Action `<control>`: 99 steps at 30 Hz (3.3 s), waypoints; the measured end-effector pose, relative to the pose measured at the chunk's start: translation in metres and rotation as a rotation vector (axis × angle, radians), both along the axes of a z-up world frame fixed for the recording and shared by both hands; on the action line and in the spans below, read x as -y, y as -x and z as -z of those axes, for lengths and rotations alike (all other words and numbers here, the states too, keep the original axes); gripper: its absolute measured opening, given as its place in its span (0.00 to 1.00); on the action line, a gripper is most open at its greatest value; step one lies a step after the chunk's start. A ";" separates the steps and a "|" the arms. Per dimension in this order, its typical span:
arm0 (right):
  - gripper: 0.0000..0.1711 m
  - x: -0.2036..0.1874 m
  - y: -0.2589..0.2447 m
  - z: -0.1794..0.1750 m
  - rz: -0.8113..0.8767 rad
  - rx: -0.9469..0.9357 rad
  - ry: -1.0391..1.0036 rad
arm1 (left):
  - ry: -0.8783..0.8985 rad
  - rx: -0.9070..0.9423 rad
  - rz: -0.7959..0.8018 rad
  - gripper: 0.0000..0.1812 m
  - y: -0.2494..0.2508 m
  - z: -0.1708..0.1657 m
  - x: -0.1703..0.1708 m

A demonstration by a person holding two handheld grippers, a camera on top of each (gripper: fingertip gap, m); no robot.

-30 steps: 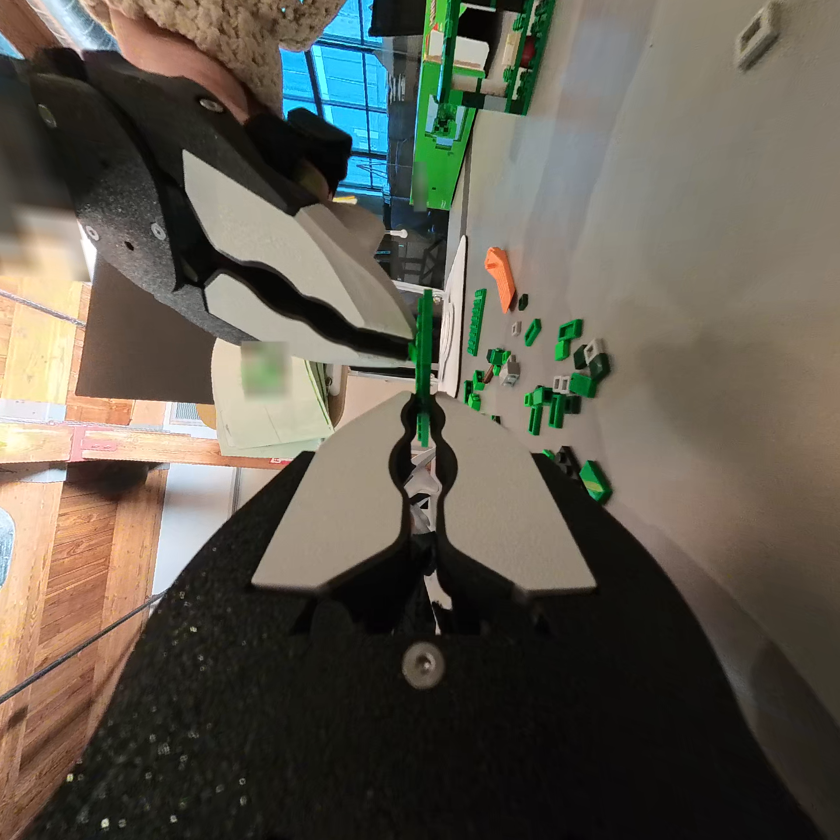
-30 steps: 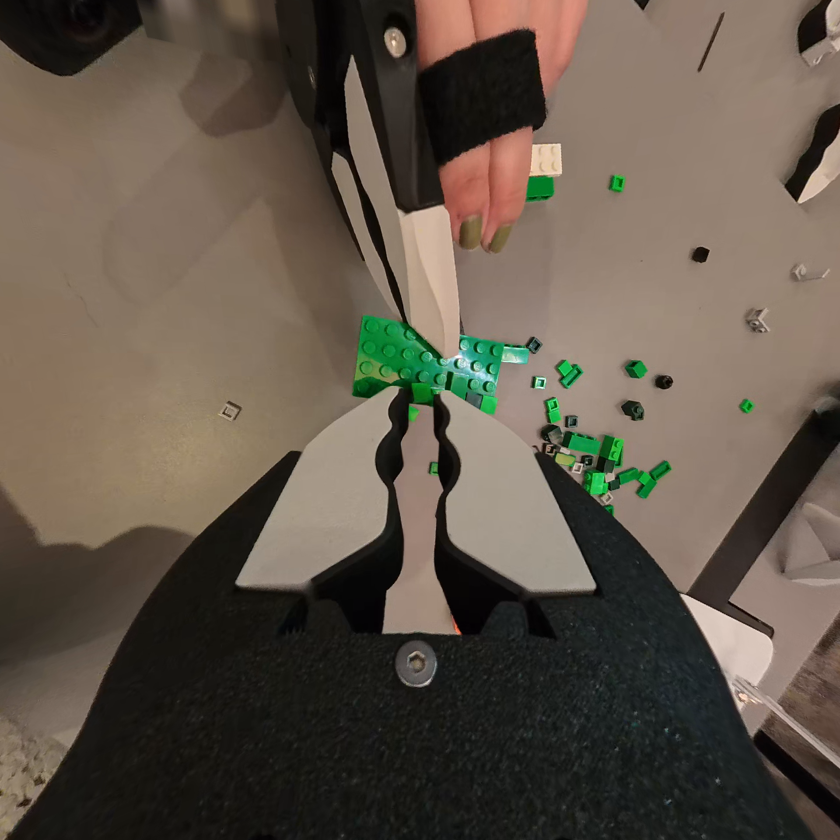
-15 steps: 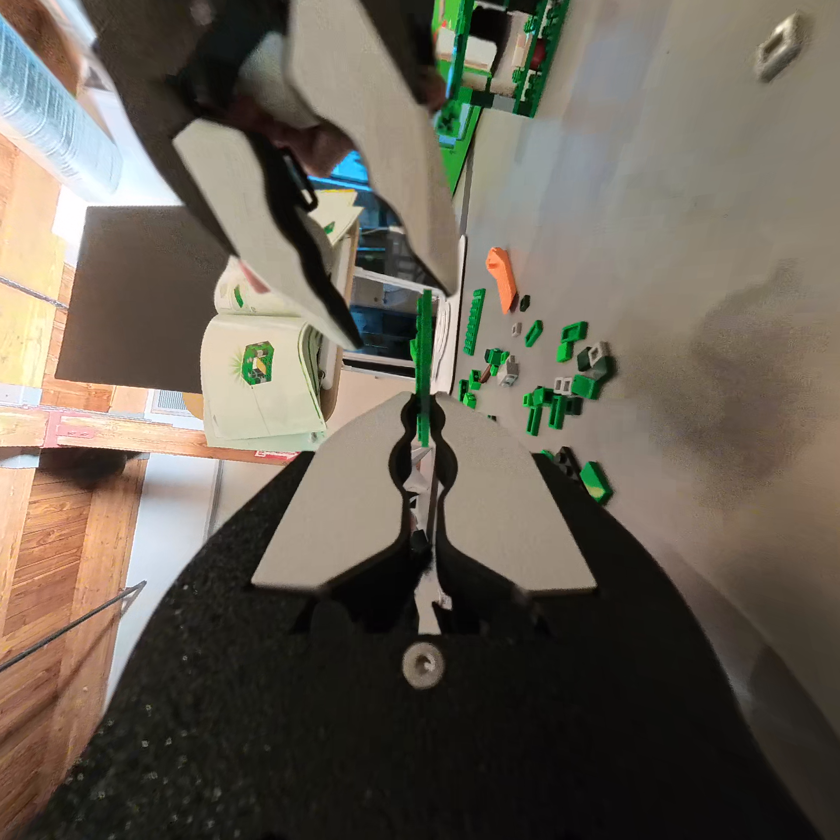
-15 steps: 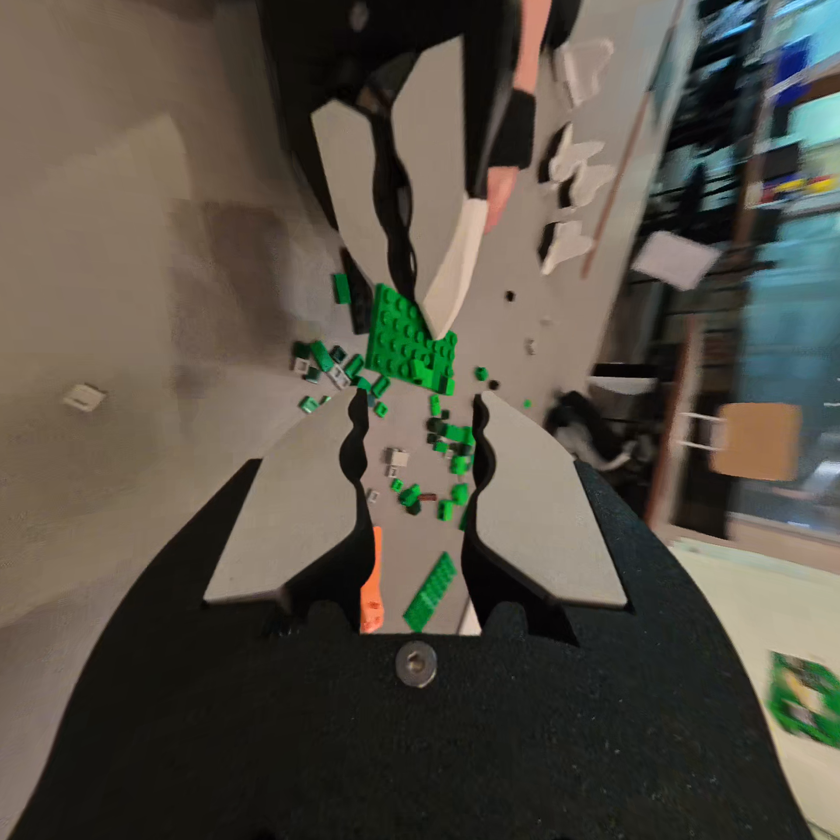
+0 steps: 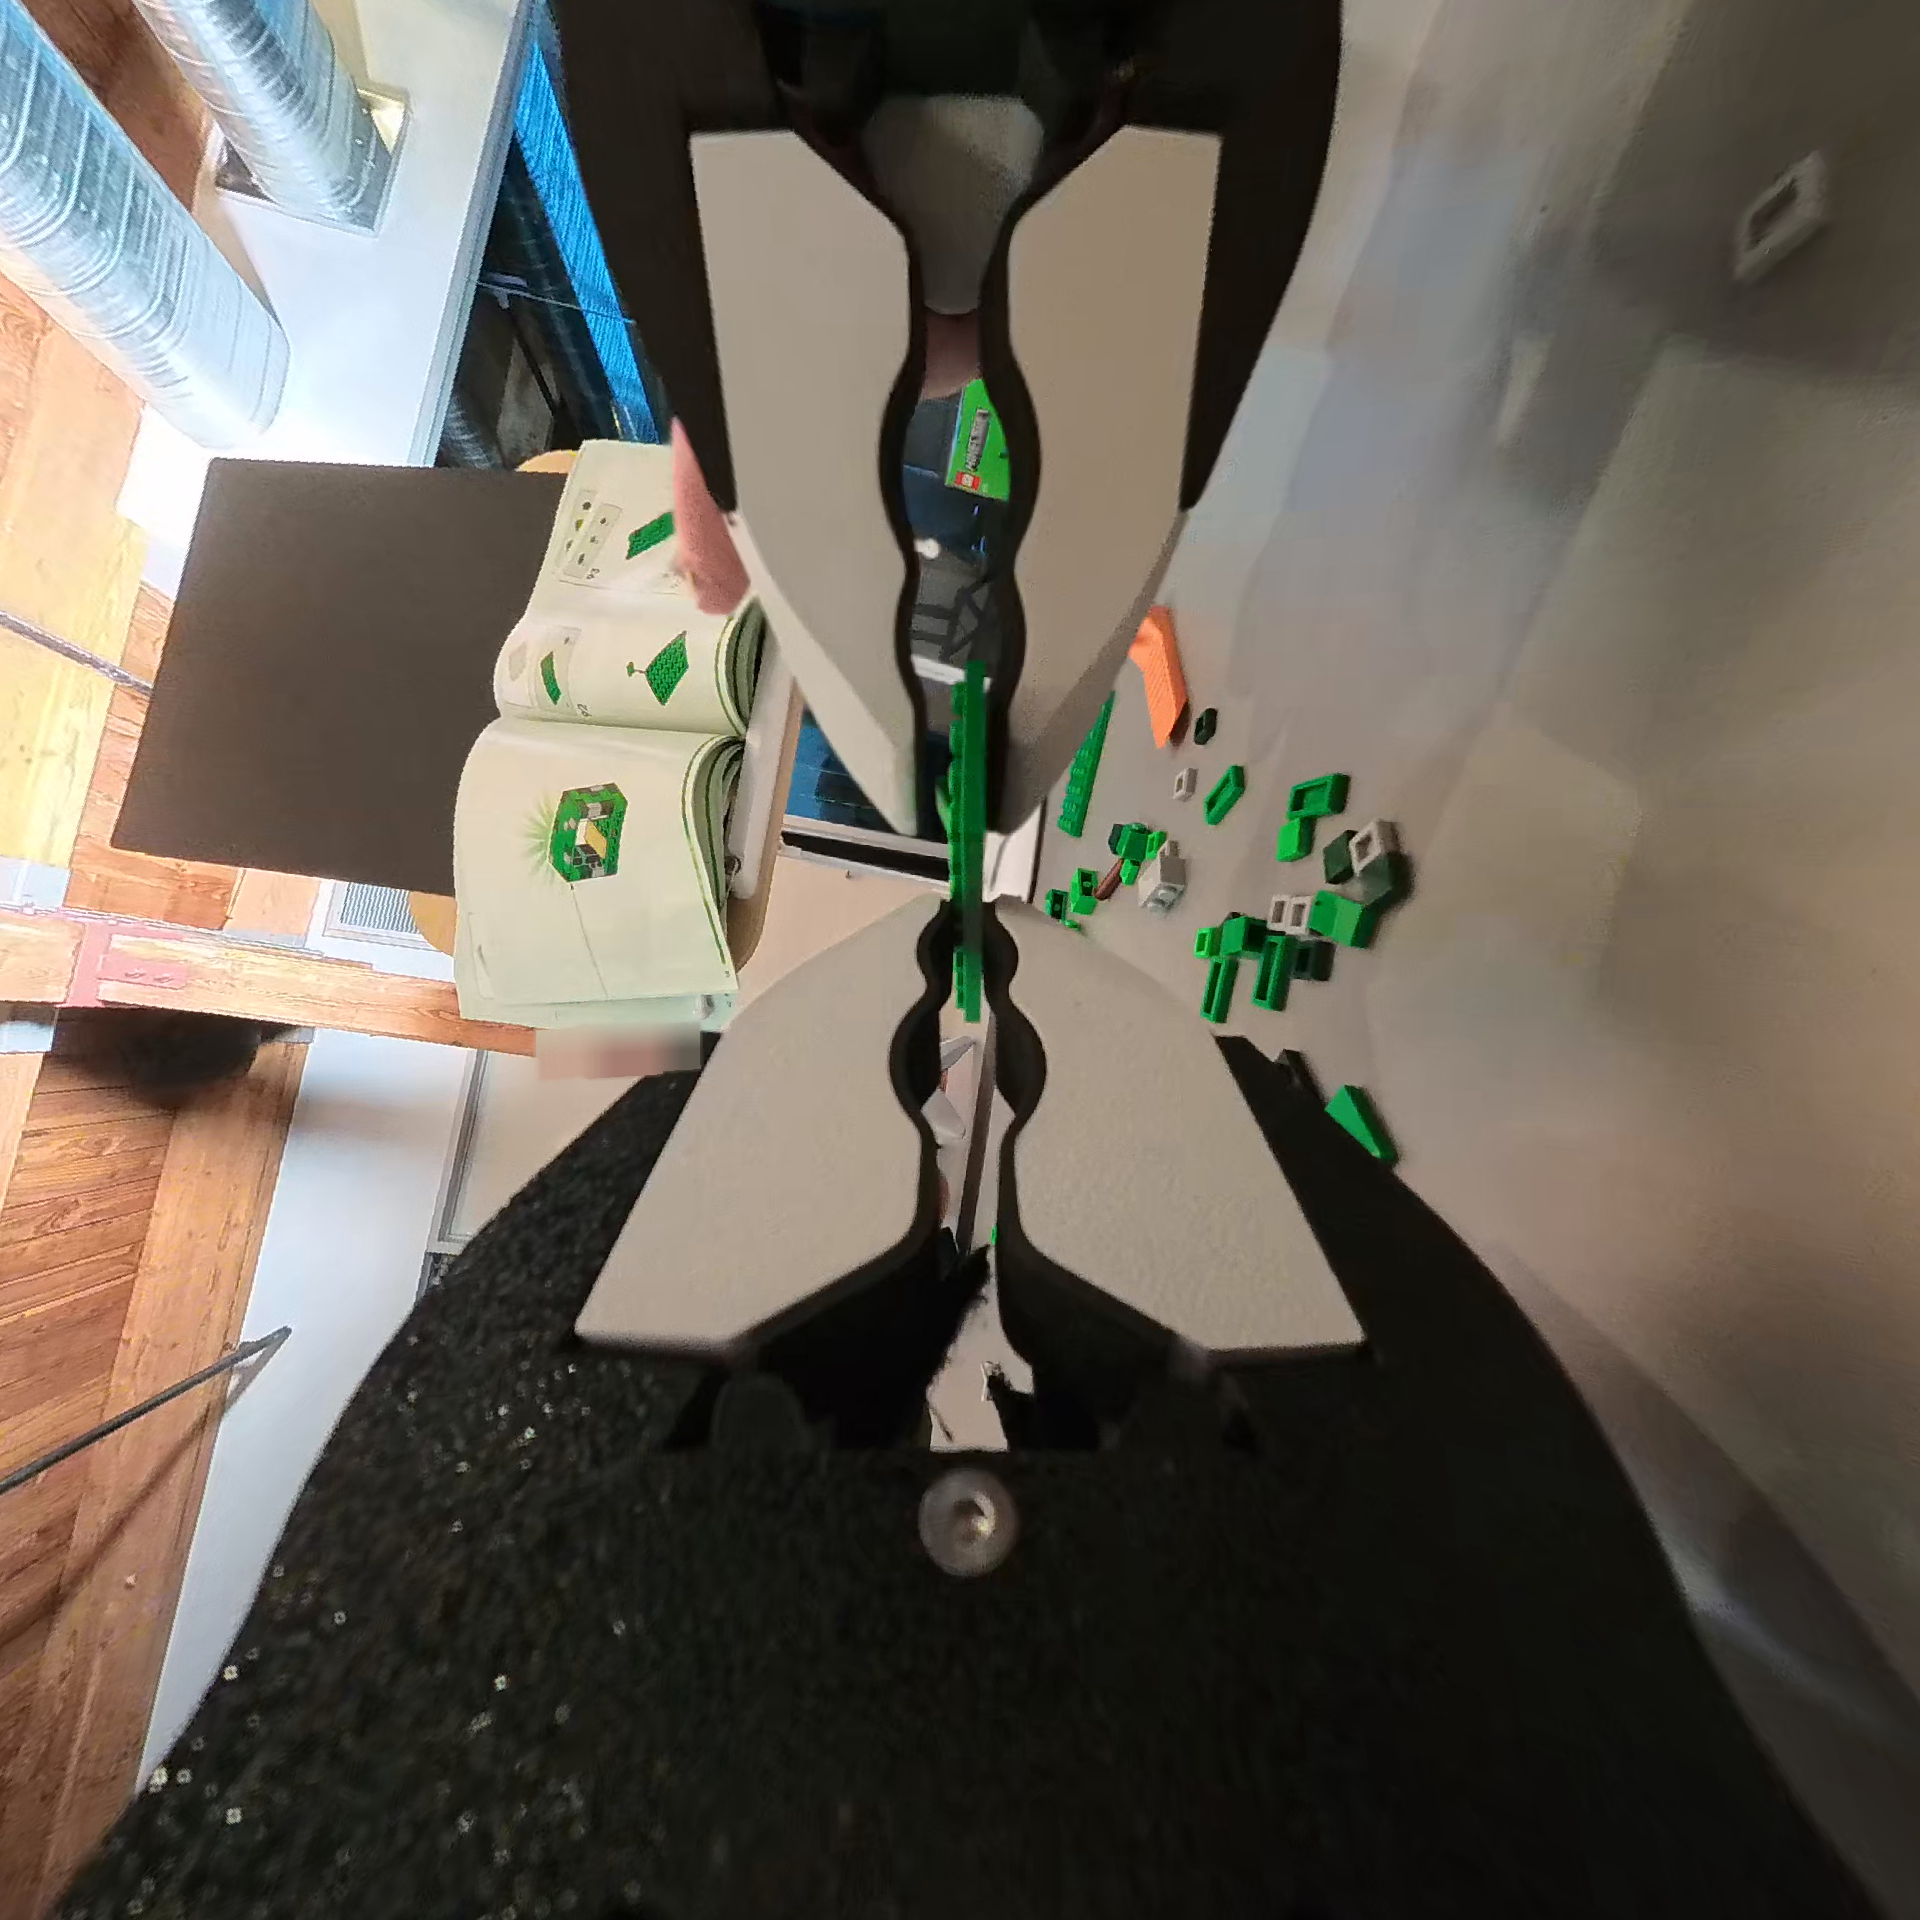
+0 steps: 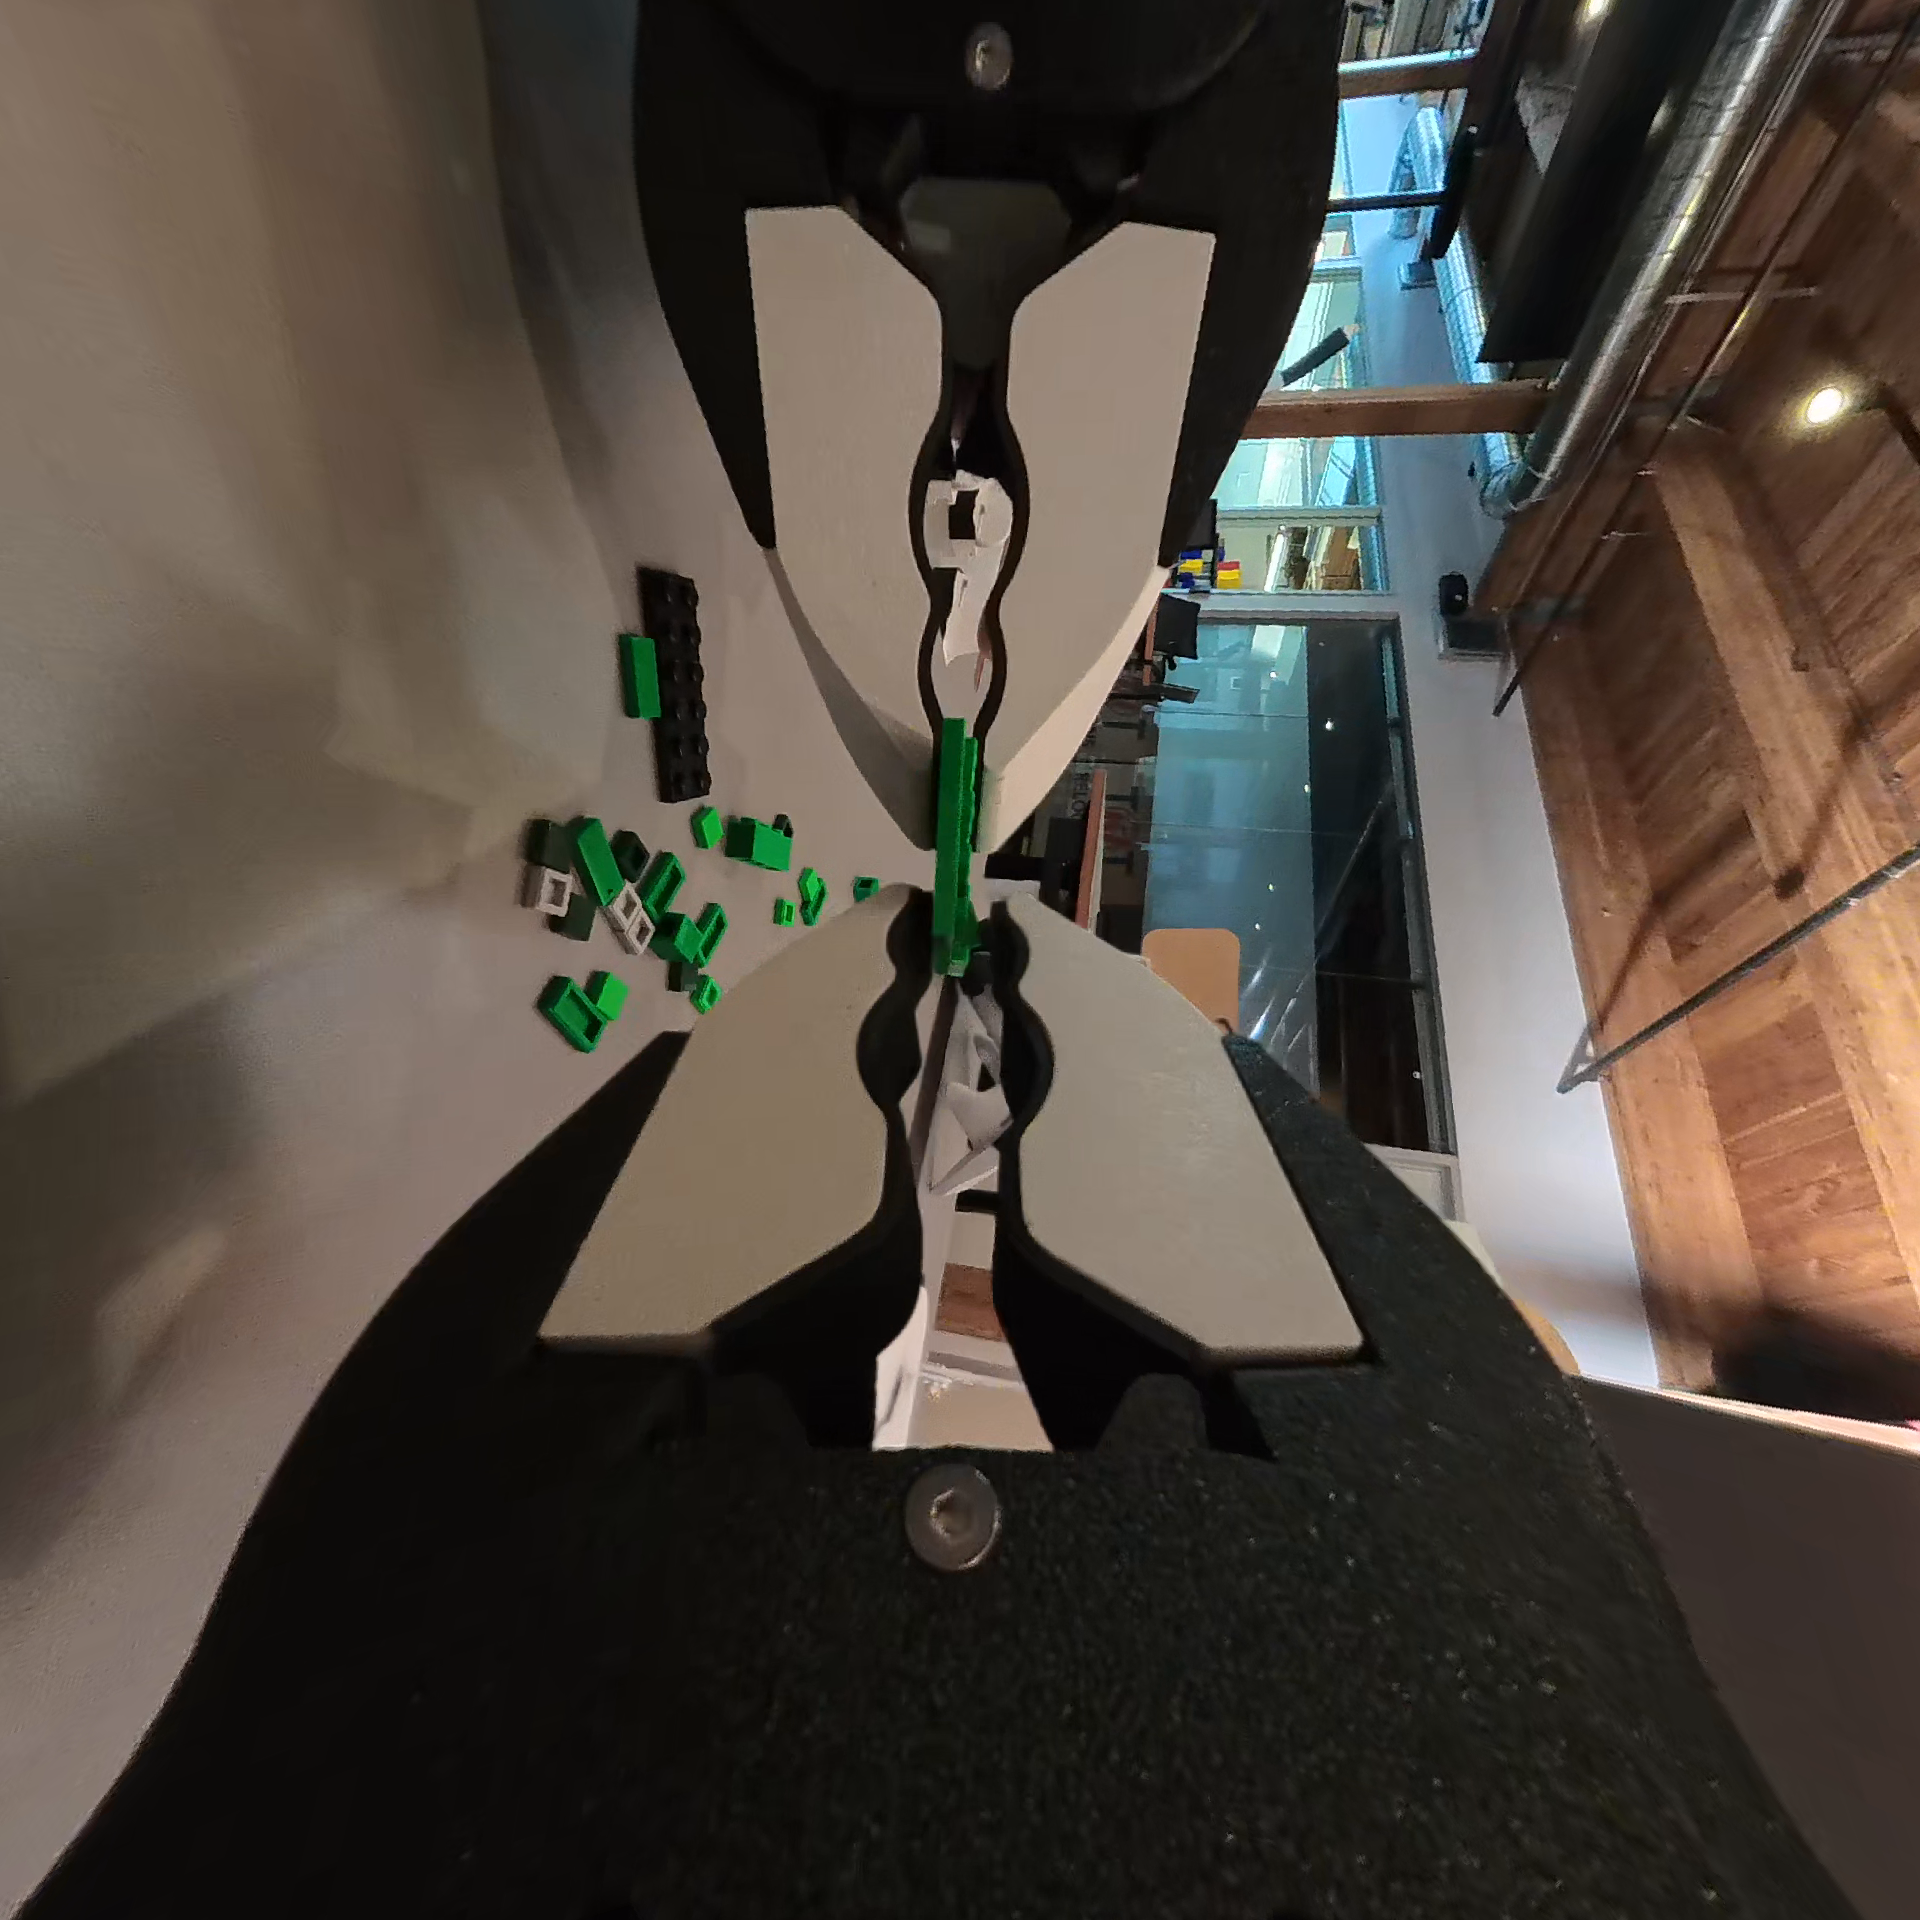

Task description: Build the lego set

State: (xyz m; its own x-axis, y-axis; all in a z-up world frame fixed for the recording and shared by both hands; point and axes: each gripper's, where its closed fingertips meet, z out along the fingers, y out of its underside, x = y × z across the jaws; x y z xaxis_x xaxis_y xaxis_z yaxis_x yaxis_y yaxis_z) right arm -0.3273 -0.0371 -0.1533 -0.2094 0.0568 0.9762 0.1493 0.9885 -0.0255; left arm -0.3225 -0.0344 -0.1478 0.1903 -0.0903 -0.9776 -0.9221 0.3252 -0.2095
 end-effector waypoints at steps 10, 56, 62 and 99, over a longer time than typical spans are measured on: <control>0.04 0.000 -0.003 -0.003 0.028 -0.058 -0.029 | -0.017 0.011 0.005 0.02 -0.001 -0.002 0.002; 0.11 -0.046 -0.042 -0.009 0.181 -0.371 0.725 | -0.028 -0.042 -0.025 0.02 0.013 0.008 0.002; 0.10 -0.044 -0.042 -0.007 0.173 -0.354 0.718 | -0.027 0.002 -0.022 0.02 0.014 0.004 0.003; 0.07 -0.046 -0.041 -0.003 0.174 -0.332 0.752 | -0.011 -0.032 -0.028 0.02 0.012 0.013 0.002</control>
